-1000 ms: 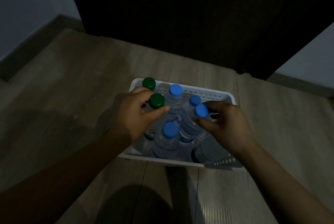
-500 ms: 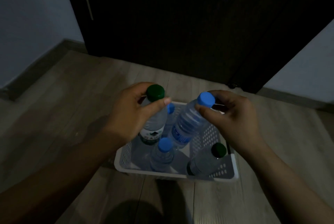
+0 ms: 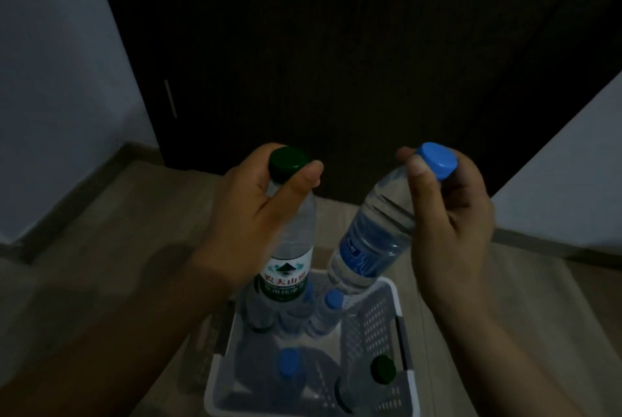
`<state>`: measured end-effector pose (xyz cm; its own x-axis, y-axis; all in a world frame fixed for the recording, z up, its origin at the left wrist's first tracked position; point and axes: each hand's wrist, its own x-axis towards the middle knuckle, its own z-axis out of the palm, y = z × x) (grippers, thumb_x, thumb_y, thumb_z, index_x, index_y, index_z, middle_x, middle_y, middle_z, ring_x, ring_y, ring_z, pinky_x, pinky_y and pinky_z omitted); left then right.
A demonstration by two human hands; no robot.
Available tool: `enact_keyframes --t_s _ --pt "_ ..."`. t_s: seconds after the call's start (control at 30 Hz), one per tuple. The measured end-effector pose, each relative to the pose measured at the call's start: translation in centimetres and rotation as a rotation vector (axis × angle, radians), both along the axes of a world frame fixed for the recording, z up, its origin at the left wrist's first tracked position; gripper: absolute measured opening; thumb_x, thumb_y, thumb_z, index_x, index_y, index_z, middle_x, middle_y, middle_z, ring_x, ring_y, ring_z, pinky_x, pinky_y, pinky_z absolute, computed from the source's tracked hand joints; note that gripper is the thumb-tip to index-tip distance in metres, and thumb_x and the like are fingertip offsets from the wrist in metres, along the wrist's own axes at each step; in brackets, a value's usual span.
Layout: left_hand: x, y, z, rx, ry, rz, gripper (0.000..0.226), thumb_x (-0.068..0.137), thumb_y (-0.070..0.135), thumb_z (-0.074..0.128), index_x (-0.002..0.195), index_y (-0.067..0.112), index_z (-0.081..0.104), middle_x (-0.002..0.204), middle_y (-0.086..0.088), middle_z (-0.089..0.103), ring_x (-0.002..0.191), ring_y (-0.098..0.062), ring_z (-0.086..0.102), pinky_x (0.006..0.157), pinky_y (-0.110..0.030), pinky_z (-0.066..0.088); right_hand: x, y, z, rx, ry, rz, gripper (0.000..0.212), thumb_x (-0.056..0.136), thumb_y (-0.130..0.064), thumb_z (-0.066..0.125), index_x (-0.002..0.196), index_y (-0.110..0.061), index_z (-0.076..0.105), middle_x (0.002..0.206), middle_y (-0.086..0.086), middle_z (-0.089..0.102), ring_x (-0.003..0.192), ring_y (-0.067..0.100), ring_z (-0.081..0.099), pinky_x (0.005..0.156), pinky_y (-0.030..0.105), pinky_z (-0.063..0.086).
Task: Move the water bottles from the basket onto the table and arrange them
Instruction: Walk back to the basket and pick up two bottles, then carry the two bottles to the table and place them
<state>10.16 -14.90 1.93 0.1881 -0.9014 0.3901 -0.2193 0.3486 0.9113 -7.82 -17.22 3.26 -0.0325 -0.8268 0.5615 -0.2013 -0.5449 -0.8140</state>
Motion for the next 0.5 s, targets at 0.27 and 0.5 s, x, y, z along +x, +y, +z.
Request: enact_keyframes --t_s 0.27,0.5 --pt "0.8 -2.9 16.4 0.076 -0.001 0.048 0.036 0.083 0.059 0.050 0.089 0.025 0.061 0.084 0.021 0.066 0.079 0.004 0.063 0.064 -0.004 0.045 1.7 -3.3 15.7 -0.048 0.025 -0.047 0.013 0.094 -0.034 0.045 0.101 -0.028 0.053 0.086 -0.011 0.059 0.078 0.005 0.060 0.066 0.015 0.048" --pt "1.7 -3.6 35.4 -0.020 -0.068 0.087 0.034 0.087 0.050 0.050 0.085 0.018 0.062 0.080 0.022 0.065 0.074 0.004 0.063 0.061 -0.003 0.043 2.9 -3.9 34.7 -0.084 0.009 -0.024 0.014 0.092 -0.036 0.049 0.098 -0.025 0.056 0.085 -0.005 0.061 0.076 0.007 0.062 0.067 0.014 0.048"
